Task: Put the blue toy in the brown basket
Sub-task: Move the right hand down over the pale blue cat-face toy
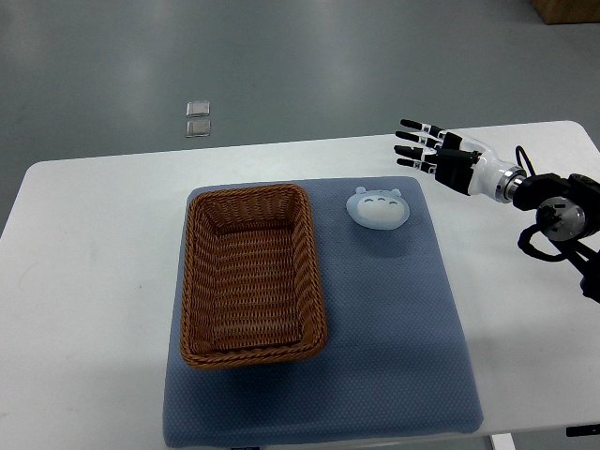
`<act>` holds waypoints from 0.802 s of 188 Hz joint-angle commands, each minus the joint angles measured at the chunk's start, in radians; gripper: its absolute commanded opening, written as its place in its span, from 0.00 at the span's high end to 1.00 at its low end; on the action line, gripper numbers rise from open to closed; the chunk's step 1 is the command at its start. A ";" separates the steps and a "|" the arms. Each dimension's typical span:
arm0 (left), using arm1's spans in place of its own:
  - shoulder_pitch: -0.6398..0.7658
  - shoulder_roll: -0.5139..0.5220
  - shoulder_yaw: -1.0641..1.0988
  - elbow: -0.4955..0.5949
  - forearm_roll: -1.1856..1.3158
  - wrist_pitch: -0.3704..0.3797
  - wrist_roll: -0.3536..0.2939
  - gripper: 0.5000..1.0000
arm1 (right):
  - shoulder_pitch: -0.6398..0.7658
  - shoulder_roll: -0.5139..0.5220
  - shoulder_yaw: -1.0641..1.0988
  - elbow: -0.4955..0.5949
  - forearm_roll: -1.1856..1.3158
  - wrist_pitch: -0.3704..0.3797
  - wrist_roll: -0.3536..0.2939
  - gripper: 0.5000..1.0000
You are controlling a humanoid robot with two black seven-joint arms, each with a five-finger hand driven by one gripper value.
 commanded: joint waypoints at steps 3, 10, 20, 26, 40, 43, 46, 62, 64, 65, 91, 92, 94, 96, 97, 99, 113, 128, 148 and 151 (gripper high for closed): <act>0.000 0.000 0.000 -0.003 0.000 -0.001 0.002 0.00 | -0.003 0.006 -0.005 0.000 -0.003 0.001 0.003 0.17; 0.000 0.000 0.000 -0.003 0.000 0.005 0.005 0.00 | -0.003 0.006 -0.006 0.000 -0.003 0.001 0.003 0.17; 0.003 0.000 0.000 0.001 0.000 0.007 0.011 0.00 | -0.003 0.004 -0.008 0.000 -0.007 0.002 0.003 0.17; 0.003 0.000 -0.002 0.003 0.000 0.008 0.011 0.00 | -0.002 0.003 -0.008 0.000 -0.018 0.002 0.005 0.17; 0.005 0.000 -0.002 0.003 0.000 0.005 0.010 0.00 | 0.000 0.004 -0.008 0.002 -0.085 0.002 0.006 0.17; 0.005 0.000 0.000 0.001 0.000 0.003 0.008 0.00 | 0.001 0.004 -0.006 0.002 -0.111 0.002 0.008 0.17; 0.005 0.000 0.001 0.003 0.000 0.003 0.010 0.00 | 0.003 0.004 -0.006 0.002 -0.127 0.002 0.008 0.17; 0.000 0.000 0.001 0.006 0.000 0.003 0.008 0.00 | 0.011 0.006 -0.003 0.005 -0.236 0.002 0.010 0.17; 0.000 0.000 0.001 0.007 0.000 0.003 0.008 0.00 | 0.012 0.006 -0.003 0.005 -0.248 0.002 0.010 0.17; -0.001 0.000 0.001 0.007 0.000 0.003 0.008 0.00 | 0.015 0.006 -0.003 0.005 -0.262 0.002 0.011 0.17; -0.003 0.000 0.003 0.012 0.000 0.010 0.008 0.00 | 0.049 -0.002 -0.008 0.008 -0.429 0.004 0.062 0.18; -0.003 0.000 0.003 0.012 0.000 0.010 0.008 0.00 | 0.051 -0.002 -0.008 0.008 -0.447 0.004 0.066 0.18; -0.003 0.000 0.003 0.012 0.000 0.010 0.008 0.00 | 0.052 -0.002 -0.008 0.008 -0.464 0.004 0.071 0.18; -0.003 0.000 0.003 0.010 0.000 0.010 0.008 0.00 | 0.054 -0.002 -0.008 0.008 -0.481 0.004 0.074 0.18; -0.003 0.000 0.003 0.010 0.000 0.010 0.008 0.00 | 0.054 -0.002 -0.008 0.008 -0.481 0.004 0.074 0.18; -0.003 0.000 0.001 0.010 0.000 0.010 0.008 0.00 | 0.055 -0.002 -0.008 0.009 -0.500 0.004 0.077 0.18; -0.003 0.000 0.001 0.010 0.000 0.010 0.008 0.00 | 0.074 0.007 -0.009 0.017 -0.627 0.004 0.097 0.18; -0.003 0.000 0.001 0.009 0.000 0.010 0.008 0.00 | 0.087 -0.002 -0.029 0.046 -0.751 0.005 0.123 0.18; -0.003 0.000 0.001 0.010 0.000 0.010 0.008 0.00 | 0.135 -0.008 -0.113 0.066 -0.858 0.042 0.152 0.18; -0.003 0.000 0.001 0.010 0.000 0.010 0.008 0.00 | 0.139 -0.010 -0.124 0.066 -0.866 0.047 0.154 0.18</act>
